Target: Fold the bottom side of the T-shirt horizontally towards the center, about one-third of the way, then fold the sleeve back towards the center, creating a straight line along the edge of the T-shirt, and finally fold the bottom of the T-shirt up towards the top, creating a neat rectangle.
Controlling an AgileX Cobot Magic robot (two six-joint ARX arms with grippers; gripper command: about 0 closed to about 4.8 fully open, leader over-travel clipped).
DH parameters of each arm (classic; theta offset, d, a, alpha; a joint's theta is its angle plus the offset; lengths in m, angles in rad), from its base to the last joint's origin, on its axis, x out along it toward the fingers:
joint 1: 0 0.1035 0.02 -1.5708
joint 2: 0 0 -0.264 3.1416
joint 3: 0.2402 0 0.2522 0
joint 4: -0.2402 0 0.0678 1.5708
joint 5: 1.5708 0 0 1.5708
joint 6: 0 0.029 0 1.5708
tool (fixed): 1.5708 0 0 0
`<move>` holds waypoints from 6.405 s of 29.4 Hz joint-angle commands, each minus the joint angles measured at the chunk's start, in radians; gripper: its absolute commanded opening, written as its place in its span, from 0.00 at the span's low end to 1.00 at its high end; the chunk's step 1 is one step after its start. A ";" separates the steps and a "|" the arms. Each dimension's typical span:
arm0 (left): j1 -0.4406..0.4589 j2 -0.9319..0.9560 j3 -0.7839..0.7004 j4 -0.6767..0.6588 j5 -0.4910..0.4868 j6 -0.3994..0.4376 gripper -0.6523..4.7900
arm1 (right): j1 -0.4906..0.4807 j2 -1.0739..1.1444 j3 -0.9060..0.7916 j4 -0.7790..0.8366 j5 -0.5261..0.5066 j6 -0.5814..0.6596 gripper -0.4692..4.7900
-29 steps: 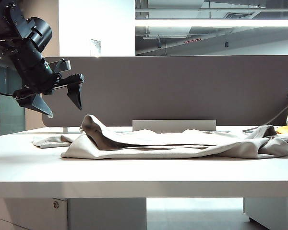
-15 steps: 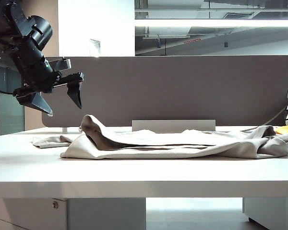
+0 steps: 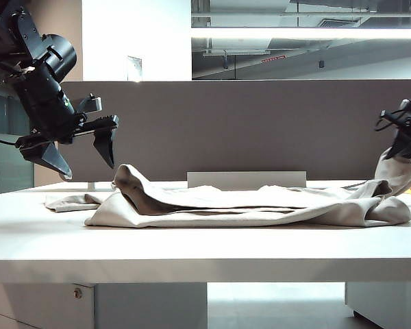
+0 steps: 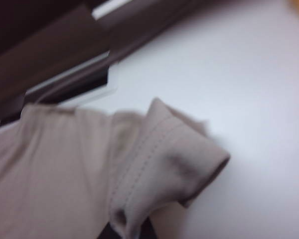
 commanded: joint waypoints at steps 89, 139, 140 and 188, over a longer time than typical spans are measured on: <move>0.090 0.164 0.125 -0.027 0.092 -0.109 0.93 | 0.488 -0.026 0.263 -0.460 0.537 -0.331 0.88; 0.181 0.334 0.338 -0.150 0.036 -0.084 0.74 | 0.505 -0.024 0.262 -0.536 0.418 -0.296 0.79; 0.181 0.336 0.338 -0.142 0.060 -0.087 0.66 | 0.505 -0.024 0.262 -0.534 0.419 -0.296 0.79; -0.110 0.369 0.543 0.044 0.239 -0.030 0.11 | 0.506 -0.024 0.262 -0.537 0.377 -0.280 0.79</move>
